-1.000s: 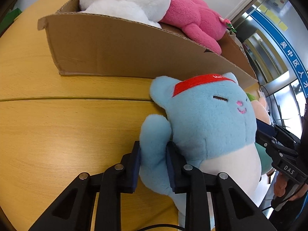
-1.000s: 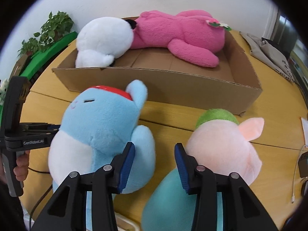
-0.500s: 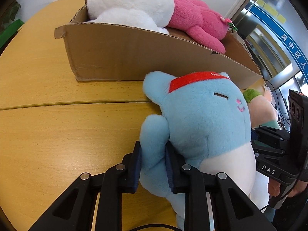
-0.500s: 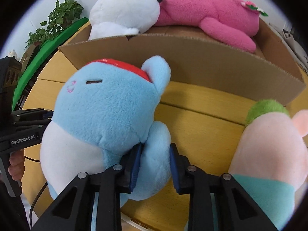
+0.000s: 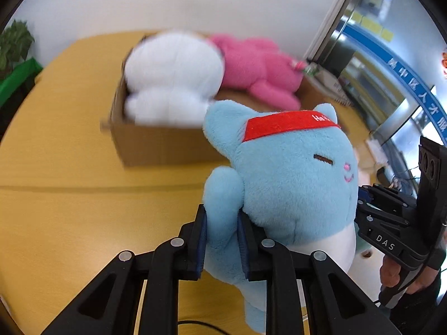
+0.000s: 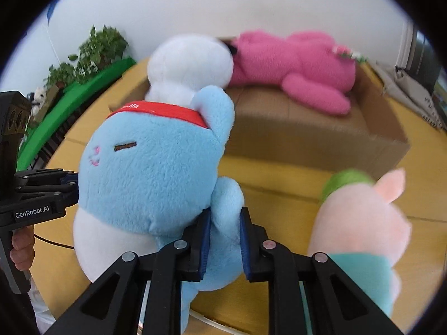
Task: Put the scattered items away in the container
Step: 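Lift the blue bear with both grippers and lower it beside the panda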
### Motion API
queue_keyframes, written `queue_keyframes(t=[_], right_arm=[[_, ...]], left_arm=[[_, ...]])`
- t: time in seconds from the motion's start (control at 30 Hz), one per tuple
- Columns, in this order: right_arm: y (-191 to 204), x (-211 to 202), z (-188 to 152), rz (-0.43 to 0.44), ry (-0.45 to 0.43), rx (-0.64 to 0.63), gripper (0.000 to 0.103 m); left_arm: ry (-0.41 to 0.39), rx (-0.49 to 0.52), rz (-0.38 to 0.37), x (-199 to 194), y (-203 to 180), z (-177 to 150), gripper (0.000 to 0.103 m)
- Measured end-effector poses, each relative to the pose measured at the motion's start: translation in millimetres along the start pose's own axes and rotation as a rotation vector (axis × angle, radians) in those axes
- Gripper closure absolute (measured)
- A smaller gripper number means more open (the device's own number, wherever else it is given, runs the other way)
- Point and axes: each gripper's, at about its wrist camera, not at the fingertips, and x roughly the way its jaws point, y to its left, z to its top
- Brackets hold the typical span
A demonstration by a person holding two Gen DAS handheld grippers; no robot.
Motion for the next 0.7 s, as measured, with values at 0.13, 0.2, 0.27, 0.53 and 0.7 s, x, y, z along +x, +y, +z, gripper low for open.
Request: queue_keyframes(t=[0.13, 0.2, 0.27, 0.53, 0.7], right_arm=[[-13.2, -41.6, 44.6, -0.033, -0.153, -0.011, 0.085], [-27.8, -54.9, 72.6, -0.052, -0.218, -0.008, 0.085], [-40.5, -58.8, 102.2, -0.076, -0.269, -0.004, 0.085], [-81.2, 11.1, 178.9, -0.133, -0.290, 0.031, 0.085], [-97.6, 127.8, 149.9, -0.173, -0.005, 0.048, 0.085]], left_arm=[[-0.129, 0.068, -0.008, -26.1, -27.9, 58.6, 0.083], [-0.178, 0.097, -0.005, -29.6, -38.5, 89.5, 0.083], [-0.219, 0.121, 0.004, -27.6, -45.4, 119.3, 0.083], [-0.143, 0.099, 0.086, 80.6, -21.2, 185.7, 0.082], [0.022, 0.096, 0.170, 173.7, -0.6, 160.1, 0.082]])
